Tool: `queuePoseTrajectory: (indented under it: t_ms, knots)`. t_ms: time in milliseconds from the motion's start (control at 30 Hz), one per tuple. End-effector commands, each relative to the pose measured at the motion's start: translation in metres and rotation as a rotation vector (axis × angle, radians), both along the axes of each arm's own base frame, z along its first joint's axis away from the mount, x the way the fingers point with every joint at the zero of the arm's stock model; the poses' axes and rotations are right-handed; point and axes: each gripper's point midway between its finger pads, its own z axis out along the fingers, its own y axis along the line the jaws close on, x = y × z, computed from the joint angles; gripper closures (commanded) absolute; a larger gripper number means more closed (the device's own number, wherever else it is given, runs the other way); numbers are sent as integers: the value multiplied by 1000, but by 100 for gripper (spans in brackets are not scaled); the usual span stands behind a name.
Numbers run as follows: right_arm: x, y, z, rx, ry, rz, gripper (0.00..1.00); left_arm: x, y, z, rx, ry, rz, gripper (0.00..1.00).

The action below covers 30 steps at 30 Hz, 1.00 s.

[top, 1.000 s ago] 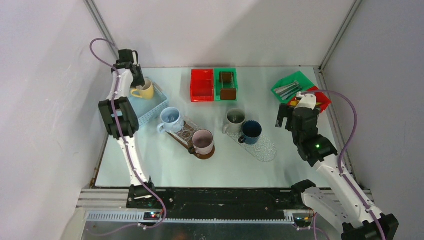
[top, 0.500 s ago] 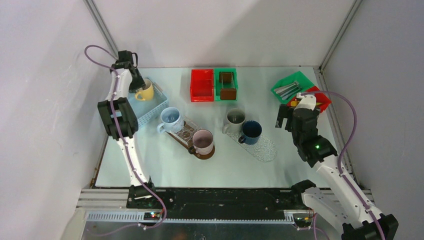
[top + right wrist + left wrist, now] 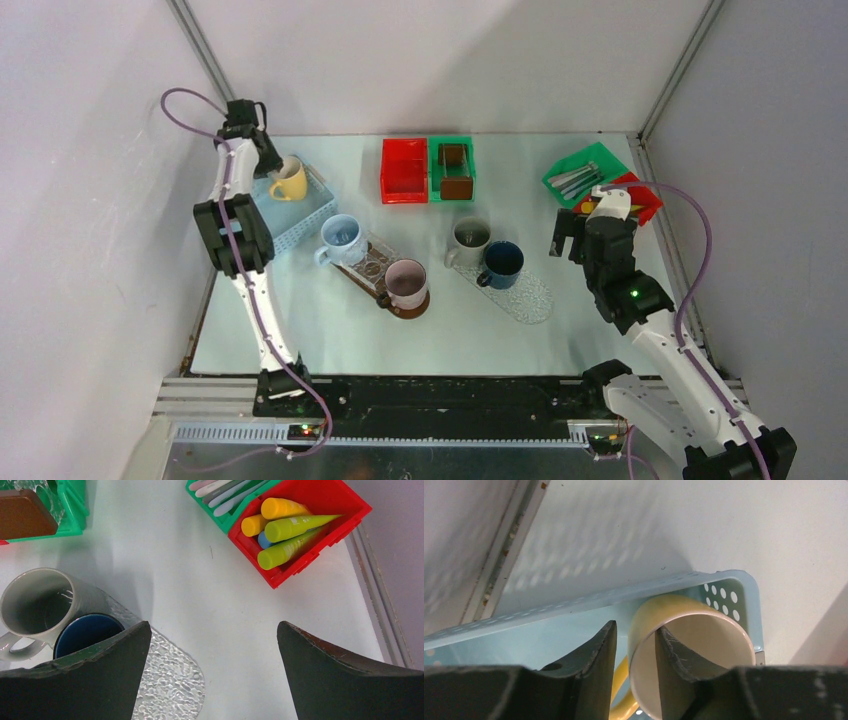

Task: Prepare toiletry sets of a toothbrush and toothpaste on the tray
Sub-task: Pick up the cup from the storage box.

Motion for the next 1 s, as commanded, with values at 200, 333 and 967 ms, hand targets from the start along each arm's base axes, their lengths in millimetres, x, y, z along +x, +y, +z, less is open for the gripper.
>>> queuePoseTrajectory:
  t_ms: [200,333,967]
  knots:
    - [4,17,8,38,-31,95,1,10,-5,26,-5,-81,-65,91]
    - [3,29,13,69,-37,150,1,-2,-6,51,4,-108,-56,100]
    - [-27,66,77,253,-155,371,1,-101,-88,200,-23,-279,-126,100]
